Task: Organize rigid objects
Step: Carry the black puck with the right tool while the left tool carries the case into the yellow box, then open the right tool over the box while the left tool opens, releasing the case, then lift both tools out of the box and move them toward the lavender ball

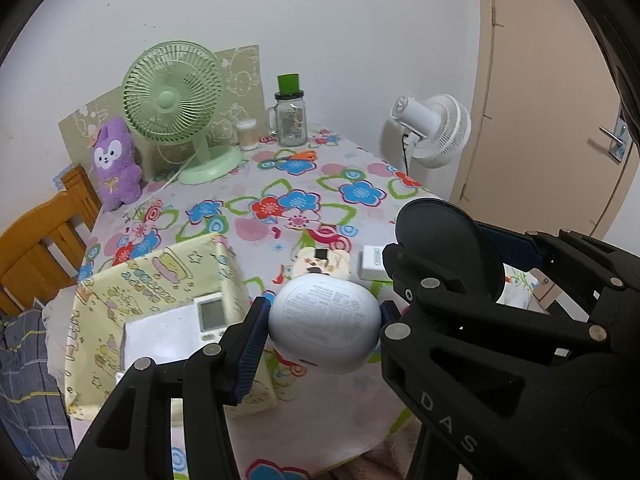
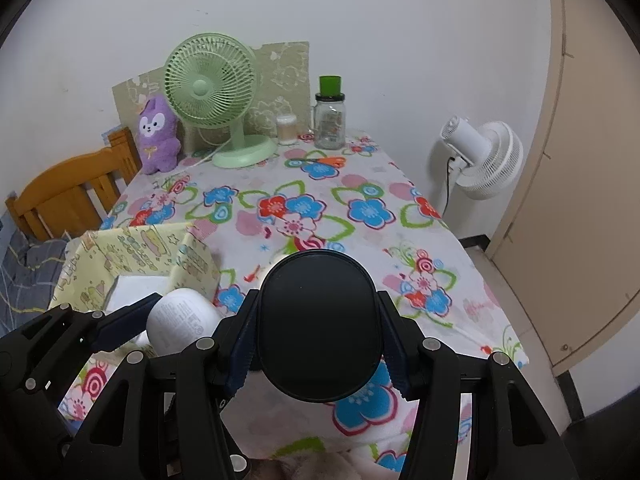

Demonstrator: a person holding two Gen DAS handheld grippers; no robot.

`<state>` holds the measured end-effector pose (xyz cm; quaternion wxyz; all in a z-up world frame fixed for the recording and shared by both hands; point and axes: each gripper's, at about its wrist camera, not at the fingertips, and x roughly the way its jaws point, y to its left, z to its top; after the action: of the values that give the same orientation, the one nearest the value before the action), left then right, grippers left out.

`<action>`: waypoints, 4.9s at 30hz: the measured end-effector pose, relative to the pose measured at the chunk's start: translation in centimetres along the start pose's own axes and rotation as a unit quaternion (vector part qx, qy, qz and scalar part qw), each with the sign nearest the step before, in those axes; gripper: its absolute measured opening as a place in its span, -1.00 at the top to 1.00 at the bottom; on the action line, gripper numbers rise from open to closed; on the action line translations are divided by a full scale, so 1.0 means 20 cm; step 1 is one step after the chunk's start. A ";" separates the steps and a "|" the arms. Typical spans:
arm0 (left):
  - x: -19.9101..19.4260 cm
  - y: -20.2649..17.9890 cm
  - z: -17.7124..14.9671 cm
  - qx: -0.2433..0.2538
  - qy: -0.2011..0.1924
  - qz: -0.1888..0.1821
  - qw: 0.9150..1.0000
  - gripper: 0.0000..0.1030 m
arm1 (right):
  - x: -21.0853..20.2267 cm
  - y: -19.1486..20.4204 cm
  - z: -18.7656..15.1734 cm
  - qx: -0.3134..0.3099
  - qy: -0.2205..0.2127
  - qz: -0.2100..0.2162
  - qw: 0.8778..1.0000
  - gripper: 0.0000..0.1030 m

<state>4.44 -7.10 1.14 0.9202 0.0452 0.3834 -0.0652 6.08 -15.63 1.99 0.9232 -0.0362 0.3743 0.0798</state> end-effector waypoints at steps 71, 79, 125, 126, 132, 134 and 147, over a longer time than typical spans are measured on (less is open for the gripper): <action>0.32 0.92 -0.12 -0.097 0.092 0.075 0.988 -0.31 | 0.67 0.88 0.16 -0.074 0.114 0.090 0.987 -0.15; 0.29 0.91 -0.11 -0.105 0.089 0.078 0.987 -0.63 | 0.65 0.88 0.17 -0.073 0.116 0.107 0.985 -0.31; -0.05 0.42 -0.07 -0.077 0.015 0.067 0.995 -0.73 | 0.12 0.46 0.11 -0.059 0.029 0.075 0.995 -0.69; -0.05 0.40 -0.07 -0.076 0.014 0.066 0.995 -0.73 | 0.12 0.44 0.11 -0.059 0.027 0.074 0.995 -0.70; -0.07 0.33 -0.06 -0.071 0.007 0.060 0.996 -0.73 | 0.07 0.38 0.10 -0.055 0.019 0.069 0.996 -0.70; -0.08 0.31 -0.06 -0.068 0.005 0.058 0.996 -0.73 | 0.06 0.35 0.09 -0.053 0.016 0.066 0.996 -0.70; -0.06 0.12 -0.04 -0.051 -0.001 0.038 0.998 -0.73 | 0.01 0.17 0.05 -0.039 0.007 0.045 0.998 -0.70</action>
<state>3.46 -4.58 1.55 0.9234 0.0125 0.3835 -0.0106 6.32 -12.14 2.59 0.9138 -0.0558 0.3789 0.1350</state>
